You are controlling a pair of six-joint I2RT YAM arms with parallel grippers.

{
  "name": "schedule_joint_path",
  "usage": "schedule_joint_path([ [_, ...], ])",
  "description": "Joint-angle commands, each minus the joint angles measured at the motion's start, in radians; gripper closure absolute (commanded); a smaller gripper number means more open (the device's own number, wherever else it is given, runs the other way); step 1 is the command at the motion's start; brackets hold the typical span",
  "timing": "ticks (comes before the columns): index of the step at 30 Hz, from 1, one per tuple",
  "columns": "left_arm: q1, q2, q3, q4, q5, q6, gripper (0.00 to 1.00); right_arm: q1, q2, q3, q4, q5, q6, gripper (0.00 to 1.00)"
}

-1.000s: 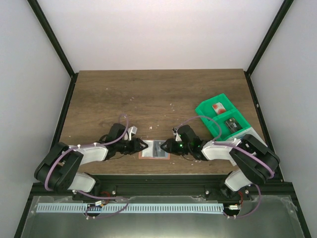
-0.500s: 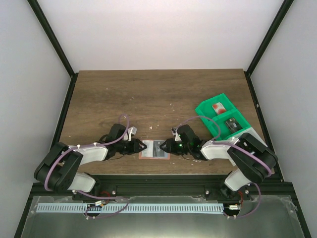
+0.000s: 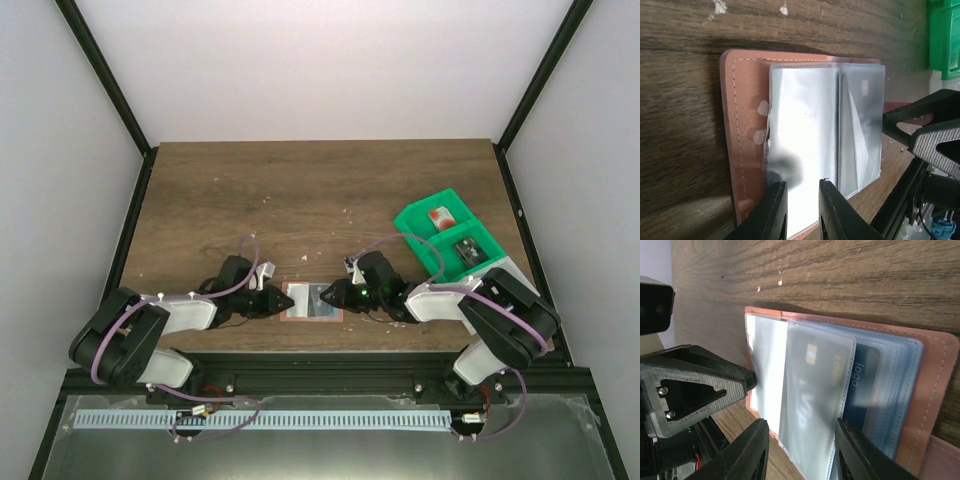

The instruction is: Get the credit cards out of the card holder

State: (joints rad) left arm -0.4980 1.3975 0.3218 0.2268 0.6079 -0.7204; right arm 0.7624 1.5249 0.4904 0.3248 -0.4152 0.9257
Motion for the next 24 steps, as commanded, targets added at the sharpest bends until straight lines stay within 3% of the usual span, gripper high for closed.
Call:
schedule_joint_path([
  [1, -0.010, 0.007, -0.022, 0.032, 0.020, -0.015, 0.80, 0.005, -0.014, 0.016, 0.038, -0.040, 0.011, 0.62],
  [24, -0.041, 0.035, -0.018, 0.073, 0.039, -0.049, 0.80, 0.013, -0.017, 0.063, 0.101, -0.129, 0.016, 0.60],
])
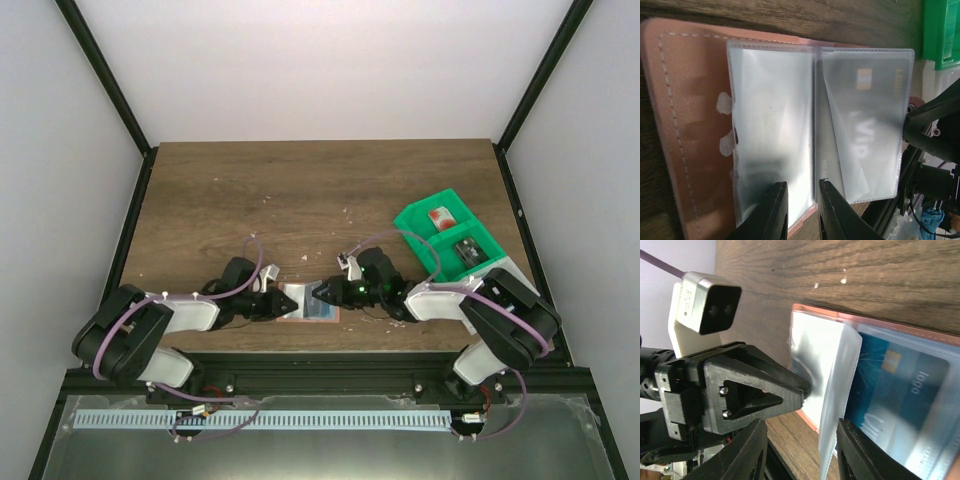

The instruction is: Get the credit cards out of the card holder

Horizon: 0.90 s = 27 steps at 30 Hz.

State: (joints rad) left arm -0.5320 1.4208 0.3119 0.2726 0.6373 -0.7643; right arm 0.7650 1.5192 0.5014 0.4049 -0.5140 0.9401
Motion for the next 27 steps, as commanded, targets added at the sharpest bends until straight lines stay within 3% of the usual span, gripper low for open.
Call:
schedule_joint_path([
  [1, -0.008, 0.012, -0.009, 0.029, 0.009, -0.006, 0.80, 0.013, -0.008, 0.058, 0.025, -0.035, 0.003, 0.60],
  [27, -0.019, -0.002, -0.035, 0.071, 0.024, -0.040, 0.81, 0.064, 0.089, 0.202, 0.012, -0.048, 0.000, 0.60],
])
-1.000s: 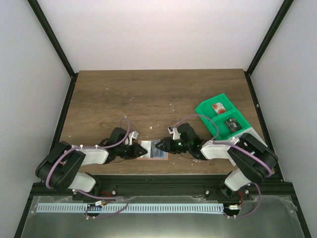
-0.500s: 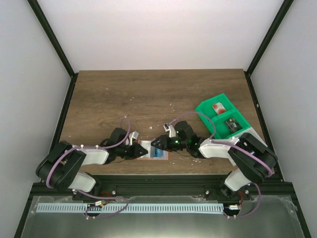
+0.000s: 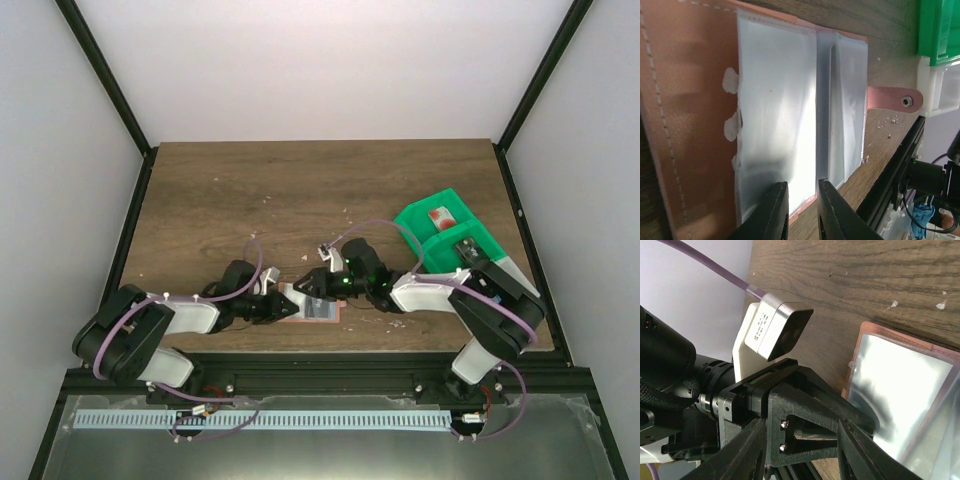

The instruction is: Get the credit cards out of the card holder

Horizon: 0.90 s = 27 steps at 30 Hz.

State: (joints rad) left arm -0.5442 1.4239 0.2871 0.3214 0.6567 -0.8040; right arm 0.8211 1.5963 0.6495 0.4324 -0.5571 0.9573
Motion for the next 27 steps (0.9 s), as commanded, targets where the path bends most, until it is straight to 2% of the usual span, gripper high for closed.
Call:
schedule_joint_path([
  [1, -0.007, -0.006, -0.008, 0.019, 0.005, 0.003, 0.81, 0.007, -0.007, 0.064, -0.078, 0.027, -0.041, 0.60],
  [4, -0.007, -0.020, 0.015, -0.030, -0.014, 0.025, 0.81, 0.006, -0.075, 0.068, -0.231, 0.169, -0.087, 0.59],
  [10, 0.017, -0.088, 0.043, -0.120, -0.074, 0.041, 0.77, 0.003, -0.167, -0.012, -0.328, 0.311, -0.093, 0.59],
  [16, 0.048, -0.123, 0.089, -0.240, -0.151, 0.117, 0.68, 0.003, -0.183, -0.104, -0.283, 0.298, -0.033, 0.59],
  [21, 0.058, -0.131, 0.109, -0.300, -0.205, 0.152, 0.64, 0.003, -0.152, -0.116, -0.275, 0.307, -0.023, 0.59],
  [27, 0.058, -0.129, 0.102, -0.309, -0.245, 0.173, 0.66, 0.003, -0.122, -0.123, -0.238, 0.285, -0.019, 0.59],
])
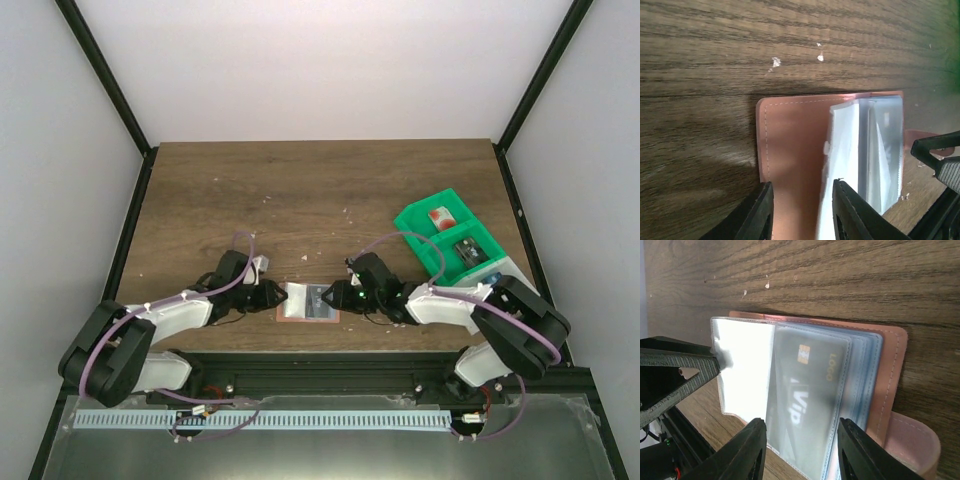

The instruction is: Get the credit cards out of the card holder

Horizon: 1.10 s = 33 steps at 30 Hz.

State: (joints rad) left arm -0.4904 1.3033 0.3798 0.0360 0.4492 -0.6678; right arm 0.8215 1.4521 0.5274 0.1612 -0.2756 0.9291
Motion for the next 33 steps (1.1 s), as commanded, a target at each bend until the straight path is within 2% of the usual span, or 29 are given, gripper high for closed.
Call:
schedule_joint_path([
  [1, 0.004, -0.002, 0.006, -0.016, -0.028, 0.041, 0.66, 0.001, 0.027, 0.000, 0.034, 0.004, 0.011, 0.59],
  [7, 0.004, 0.036, -0.025, 0.060, 0.037, 0.017, 0.69, 0.002, 0.062, 0.006, 0.067, -0.016, 0.004, 0.59],
  [17, 0.003, 0.055, -0.063, 0.128, 0.085, -0.015, 0.81, 0.002, 0.097, 0.031, 0.070, -0.031, -0.005, 0.59],
  [33, -0.004, 0.064, -0.093, 0.192, 0.123, -0.056, 0.83, 0.002, 0.037, 0.042, 0.099, -0.086, -0.048, 0.59],
])
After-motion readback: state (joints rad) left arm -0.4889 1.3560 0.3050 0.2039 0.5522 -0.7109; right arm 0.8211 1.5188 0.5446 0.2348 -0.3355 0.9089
